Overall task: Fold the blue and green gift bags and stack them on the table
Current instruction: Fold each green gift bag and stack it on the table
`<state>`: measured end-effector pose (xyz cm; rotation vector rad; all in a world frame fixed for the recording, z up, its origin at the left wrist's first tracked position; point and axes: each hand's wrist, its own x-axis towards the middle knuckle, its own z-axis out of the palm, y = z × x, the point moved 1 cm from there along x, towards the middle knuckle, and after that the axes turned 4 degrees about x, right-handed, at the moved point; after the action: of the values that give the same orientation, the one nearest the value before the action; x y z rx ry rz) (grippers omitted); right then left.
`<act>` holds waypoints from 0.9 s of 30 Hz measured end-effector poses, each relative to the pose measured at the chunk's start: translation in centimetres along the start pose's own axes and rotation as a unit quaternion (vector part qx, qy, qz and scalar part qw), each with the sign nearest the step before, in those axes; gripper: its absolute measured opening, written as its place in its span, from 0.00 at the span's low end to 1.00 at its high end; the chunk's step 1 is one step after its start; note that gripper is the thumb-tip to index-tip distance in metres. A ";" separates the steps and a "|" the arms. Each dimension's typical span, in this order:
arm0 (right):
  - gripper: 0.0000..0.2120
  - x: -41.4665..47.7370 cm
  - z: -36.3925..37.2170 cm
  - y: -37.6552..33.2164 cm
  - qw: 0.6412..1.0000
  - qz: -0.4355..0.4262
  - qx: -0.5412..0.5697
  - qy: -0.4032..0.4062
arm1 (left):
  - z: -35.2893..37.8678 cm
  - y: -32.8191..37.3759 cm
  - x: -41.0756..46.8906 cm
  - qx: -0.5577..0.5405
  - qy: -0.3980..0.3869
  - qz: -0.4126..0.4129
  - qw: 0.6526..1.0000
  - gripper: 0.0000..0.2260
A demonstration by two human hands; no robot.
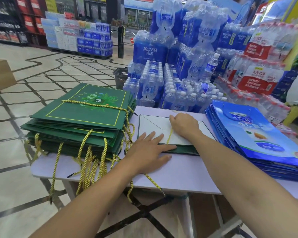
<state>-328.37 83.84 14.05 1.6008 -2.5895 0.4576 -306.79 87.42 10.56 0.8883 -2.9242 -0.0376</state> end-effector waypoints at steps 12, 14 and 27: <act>0.29 -3.3 -5.4 2.3 0.975 -0.132 0.032 -0.177 | -1.0 -0.8 0.4 -0.126 0.027 -0.021 0.991 0.19; 0.35 -5.6 -5.9 3.2 0.962 -0.155 0.013 -0.224 | -1.3 -0.6 0.4 -0.134 0.026 -0.012 0.991 0.18; 0.14 -9.7 -10.6 3.6 0.974 -0.195 0.106 0.037 | -9.9 0.4 1.8 0.118 0.436 -0.009 0.892 0.18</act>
<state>-328.25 96.72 21.40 2.0527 -2.1542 0.7594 -307.65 86.72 20.53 0.6963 -2.0886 0.5705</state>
